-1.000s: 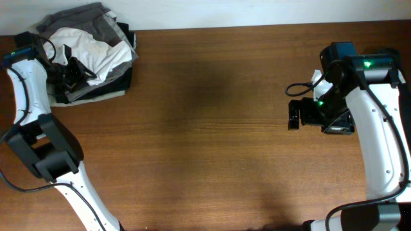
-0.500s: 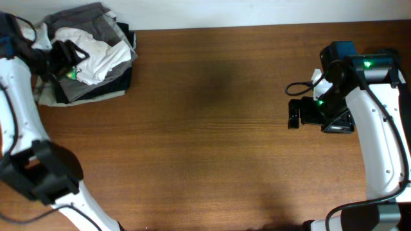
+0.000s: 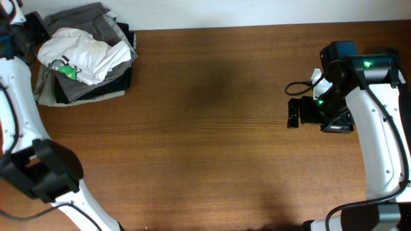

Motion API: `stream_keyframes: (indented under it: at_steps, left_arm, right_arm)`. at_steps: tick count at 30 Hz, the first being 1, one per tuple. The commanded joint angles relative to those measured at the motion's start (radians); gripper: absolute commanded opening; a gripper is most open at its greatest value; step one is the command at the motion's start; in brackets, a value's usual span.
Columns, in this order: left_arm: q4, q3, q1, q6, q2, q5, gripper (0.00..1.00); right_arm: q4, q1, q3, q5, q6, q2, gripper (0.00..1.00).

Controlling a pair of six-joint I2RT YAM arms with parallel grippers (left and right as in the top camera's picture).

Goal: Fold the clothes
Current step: 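Press the T-shirt down on top of the stack with the left gripper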

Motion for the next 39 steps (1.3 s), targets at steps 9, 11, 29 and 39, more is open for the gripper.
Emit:
stream_keyframes:
  at_steps: [9, 11, 29, 39]
  left_arm:
    - [0.085, 0.003, 0.028, 0.08, 0.335, -0.078, 0.01]
    - [0.085, 0.003, 0.034, 0.08, 0.346, -0.109, 0.01]
    - [-0.013, 0.014, -0.057, 0.08, 0.072, -0.019, 0.01]
    - [-0.061, -0.164, -0.114, 0.079, 0.169, -0.027, 0.01]
  right_arm:
    - [-0.046, -0.004, 0.016, -0.005, 0.006, -0.01, 0.99]
    - [-0.046, -0.004, 0.016, -0.005, 0.006, -0.01, 0.99]
    - [-0.034, -0.004, 0.016, -0.006, 0.006, -0.01, 0.99]
    - [-0.034, -0.004, 0.016, -0.005, 0.006, -0.01, 0.99]
